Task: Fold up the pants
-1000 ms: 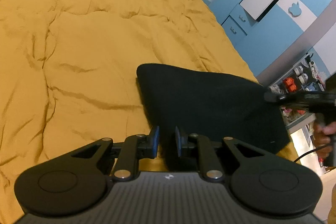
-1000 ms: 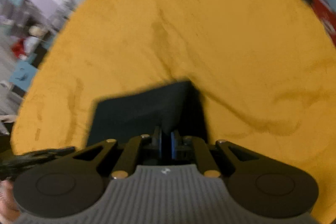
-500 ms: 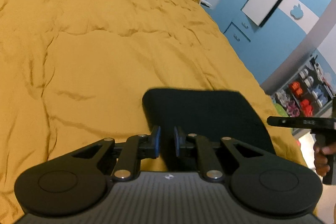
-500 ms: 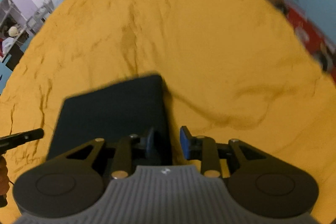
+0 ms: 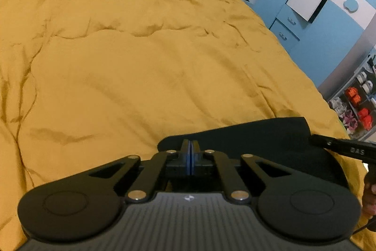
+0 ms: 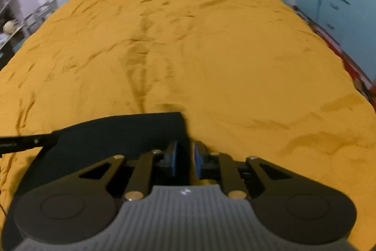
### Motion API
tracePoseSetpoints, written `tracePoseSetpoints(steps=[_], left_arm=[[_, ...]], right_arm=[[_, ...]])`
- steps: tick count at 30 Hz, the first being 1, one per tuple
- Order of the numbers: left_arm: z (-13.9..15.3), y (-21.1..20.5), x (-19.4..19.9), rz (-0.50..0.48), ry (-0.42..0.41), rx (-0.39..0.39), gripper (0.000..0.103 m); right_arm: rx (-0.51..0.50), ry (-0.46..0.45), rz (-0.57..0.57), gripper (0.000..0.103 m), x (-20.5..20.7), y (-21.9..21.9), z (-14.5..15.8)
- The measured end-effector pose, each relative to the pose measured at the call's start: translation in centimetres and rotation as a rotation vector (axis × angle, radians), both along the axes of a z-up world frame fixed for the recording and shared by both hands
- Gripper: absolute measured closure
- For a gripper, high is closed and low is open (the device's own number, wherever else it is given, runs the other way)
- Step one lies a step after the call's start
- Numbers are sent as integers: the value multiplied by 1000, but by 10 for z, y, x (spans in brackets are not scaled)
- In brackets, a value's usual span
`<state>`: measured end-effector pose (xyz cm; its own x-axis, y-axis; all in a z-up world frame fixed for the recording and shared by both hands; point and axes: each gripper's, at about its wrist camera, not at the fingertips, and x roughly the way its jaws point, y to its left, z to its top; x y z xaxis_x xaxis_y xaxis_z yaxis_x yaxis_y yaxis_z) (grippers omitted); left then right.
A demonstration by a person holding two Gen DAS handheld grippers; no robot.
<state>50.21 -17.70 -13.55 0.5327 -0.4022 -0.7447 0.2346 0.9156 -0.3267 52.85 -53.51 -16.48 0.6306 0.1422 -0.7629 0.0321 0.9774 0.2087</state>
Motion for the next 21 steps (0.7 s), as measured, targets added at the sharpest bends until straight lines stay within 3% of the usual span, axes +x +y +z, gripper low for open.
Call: tracePoseSetpoints(steps=[5, 11, 15, 21], left_arm=[[27, 3, -23, -18, -49, 56, 96], [57, 2, -80, -89, -65, 17, 96], [53, -1, -118, -123, -63, 2, 96], [13, -3, -146, -115, 56, 12, 96]], right_arm=[[-12, -58, -17, 91, -38, -7, 32], [-15, -104, 47, 89, -98, 14, 63], [-48, -97, 79, 89, -125, 29, 55], [-51, -29, 34, 89, -161, 28, 14]])
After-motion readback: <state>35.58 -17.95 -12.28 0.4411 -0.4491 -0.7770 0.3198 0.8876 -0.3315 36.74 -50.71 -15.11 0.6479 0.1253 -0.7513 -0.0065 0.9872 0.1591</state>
